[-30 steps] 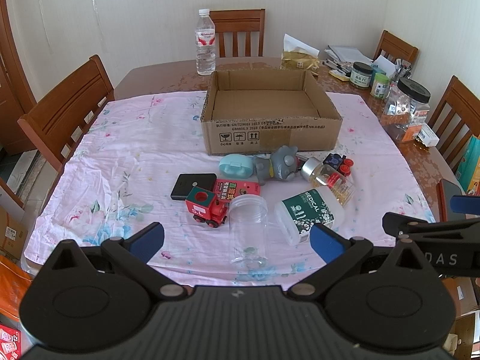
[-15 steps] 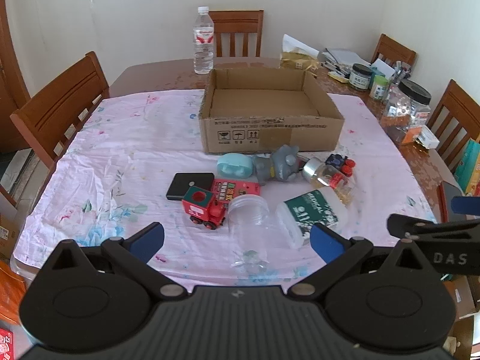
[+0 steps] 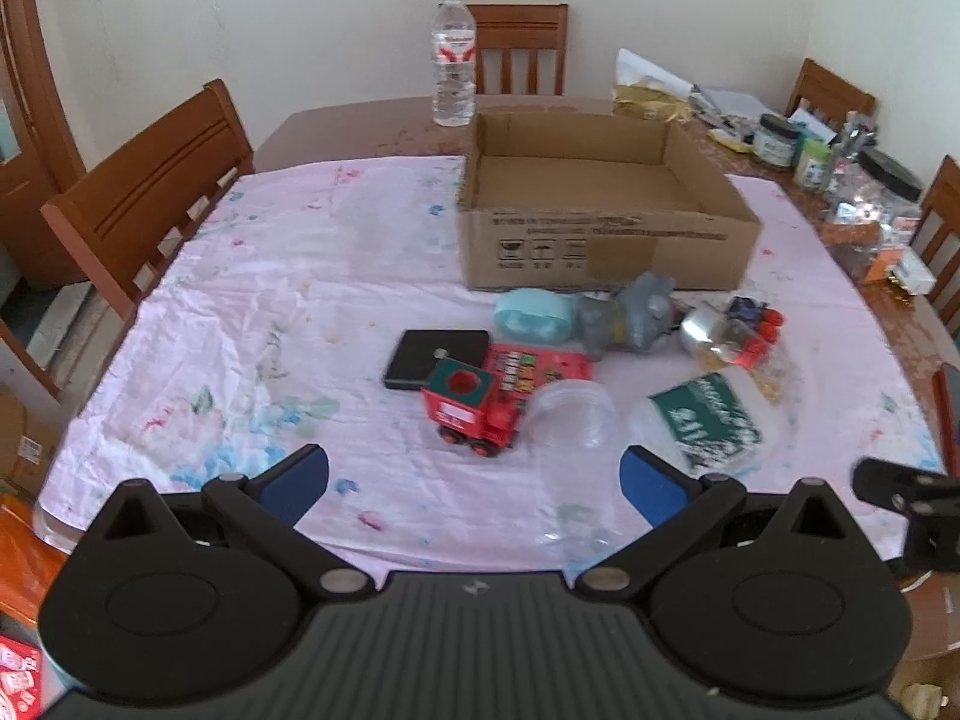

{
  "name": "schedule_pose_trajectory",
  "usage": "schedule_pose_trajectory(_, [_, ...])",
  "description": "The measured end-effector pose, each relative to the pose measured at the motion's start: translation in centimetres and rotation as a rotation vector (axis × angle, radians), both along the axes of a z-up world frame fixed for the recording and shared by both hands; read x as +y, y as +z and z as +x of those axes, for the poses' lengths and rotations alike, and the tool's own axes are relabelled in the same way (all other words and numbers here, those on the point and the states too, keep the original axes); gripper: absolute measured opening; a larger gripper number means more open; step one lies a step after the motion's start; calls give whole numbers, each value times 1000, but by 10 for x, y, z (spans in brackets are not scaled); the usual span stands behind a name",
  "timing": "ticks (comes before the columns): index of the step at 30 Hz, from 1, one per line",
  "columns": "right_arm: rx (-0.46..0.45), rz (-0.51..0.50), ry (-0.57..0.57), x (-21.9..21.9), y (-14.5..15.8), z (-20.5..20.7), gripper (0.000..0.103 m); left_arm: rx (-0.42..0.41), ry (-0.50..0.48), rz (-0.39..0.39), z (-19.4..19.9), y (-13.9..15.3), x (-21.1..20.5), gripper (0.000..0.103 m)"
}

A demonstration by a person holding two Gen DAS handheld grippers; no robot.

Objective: Organize rigid objects
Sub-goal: 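Move the left tool toward the red toy train while the right tool approaches the white MEDICAL bottle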

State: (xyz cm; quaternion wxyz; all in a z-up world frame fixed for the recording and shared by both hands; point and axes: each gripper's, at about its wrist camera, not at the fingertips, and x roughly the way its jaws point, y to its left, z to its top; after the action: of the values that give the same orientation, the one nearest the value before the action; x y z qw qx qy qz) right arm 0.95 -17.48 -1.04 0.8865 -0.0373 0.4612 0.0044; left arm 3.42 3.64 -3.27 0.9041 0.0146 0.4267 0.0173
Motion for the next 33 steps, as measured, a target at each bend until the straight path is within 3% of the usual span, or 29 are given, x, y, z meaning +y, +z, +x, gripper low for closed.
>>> schedule_pose_trajectory(10, [17,16,2,21,-8,11,103,38,20,34,43,-14,39,103])
schedule_pose_trajectory(21, [43,-18,-70,51,-12,18,103,93,-83,-5,90,-45,58,102])
schedule_pose_trajectory(33, [56,-14,-110,63,-19,20,103,119,-140,-27,79,-53,73,103])
